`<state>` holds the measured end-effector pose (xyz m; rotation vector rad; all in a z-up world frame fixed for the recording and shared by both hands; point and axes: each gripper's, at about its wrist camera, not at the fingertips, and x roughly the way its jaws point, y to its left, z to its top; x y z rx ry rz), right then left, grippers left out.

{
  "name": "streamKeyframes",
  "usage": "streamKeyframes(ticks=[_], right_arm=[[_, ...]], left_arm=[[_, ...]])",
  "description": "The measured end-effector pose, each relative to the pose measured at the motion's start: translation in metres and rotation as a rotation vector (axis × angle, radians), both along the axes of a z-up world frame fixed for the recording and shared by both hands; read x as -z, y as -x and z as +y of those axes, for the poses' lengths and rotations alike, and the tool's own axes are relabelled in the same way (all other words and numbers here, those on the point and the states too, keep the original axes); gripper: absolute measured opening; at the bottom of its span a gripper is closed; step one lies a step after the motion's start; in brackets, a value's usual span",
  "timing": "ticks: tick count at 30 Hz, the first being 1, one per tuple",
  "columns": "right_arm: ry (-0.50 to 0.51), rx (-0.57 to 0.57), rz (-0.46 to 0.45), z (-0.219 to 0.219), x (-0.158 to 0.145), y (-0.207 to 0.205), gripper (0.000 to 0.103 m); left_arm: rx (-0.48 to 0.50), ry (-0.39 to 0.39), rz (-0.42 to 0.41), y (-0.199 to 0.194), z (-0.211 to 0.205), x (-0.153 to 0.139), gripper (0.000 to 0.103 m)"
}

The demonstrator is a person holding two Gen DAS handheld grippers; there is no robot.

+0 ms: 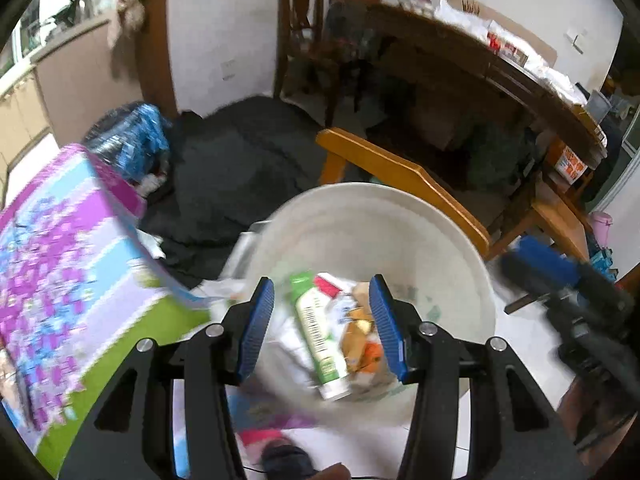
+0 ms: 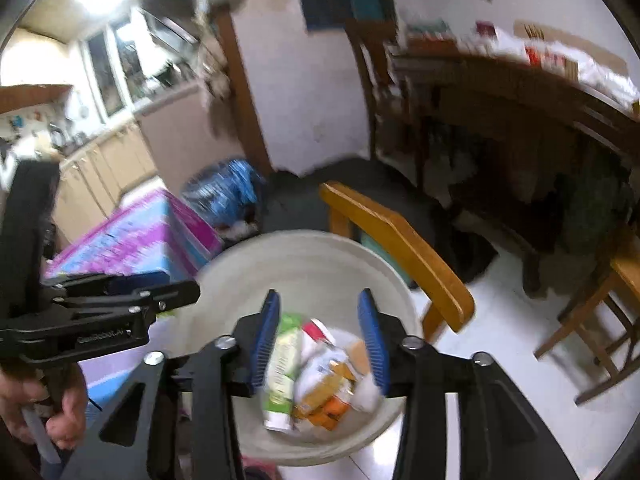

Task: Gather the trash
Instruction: 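Open both tools to drop the green box and beige block in, then grasp the clear grain bag with the left tool while the right tool grasps the red-and-white snack bag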

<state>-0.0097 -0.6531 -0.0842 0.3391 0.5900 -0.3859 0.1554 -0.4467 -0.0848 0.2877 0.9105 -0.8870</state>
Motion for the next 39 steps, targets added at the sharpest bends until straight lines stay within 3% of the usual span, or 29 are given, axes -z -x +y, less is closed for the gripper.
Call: streamKeyframes(ticks=[1,3,8,12,16,21,24,28,31,39], right_arm=[[0.016,-0.015,-0.035,0.012,-0.007,0.005,0.066],[0.04,-0.062,-0.094,0.039,-0.02,0.009,0.074],[0.035,-0.198,-0.158,0.098,-0.034,-0.001,0.078],[0.011,-0.324,-0.136,0.153,-0.024,-0.023,0.081],[-0.029,-0.414,-0.095,0.203,-0.008,-0.043,0.081],[-0.038,-0.483,-0.047,0.248,0.003,-0.062,0.082],[-0.036,-0.501,-0.027,0.263,0.006,-0.073,0.082],[-0.032,-0.522,0.002,0.277,0.011,-0.094,0.083],[-0.026,-0.544,0.016,0.288,0.012,-0.108,0.083],[-0.03,-0.642,0.051,0.318,0.014,-0.149,0.083]], left_arm=[[-0.015,0.006,-0.027,-0.002,0.022,-0.004,0.048],[-0.054,0.034,-0.046,-0.009,0.065,-0.01,0.048],[-0.194,0.083,-0.052,-0.032,0.173,-0.019,0.048],[-0.336,0.062,-0.083,-0.065,0.269,-0.018,0.052],[-0.505,0.029,-0.038,-0.129,0.374,-0.002,0.058],[-0.65,0.011,-0.008,-0.196,0.455,0.02,0.067],[-0.632,0.002,0.024,-0.215,0.461,0.031,0.067],[-0.523,-0.058,-0.021,-0.223,0.44,0.039,0.068],[-0.493,-0.107,-0.051,-0.232,0.428,0.049,0.068],[-0.469,-0.07,-0.038,-0.238,0.425,0.067,0.073]])
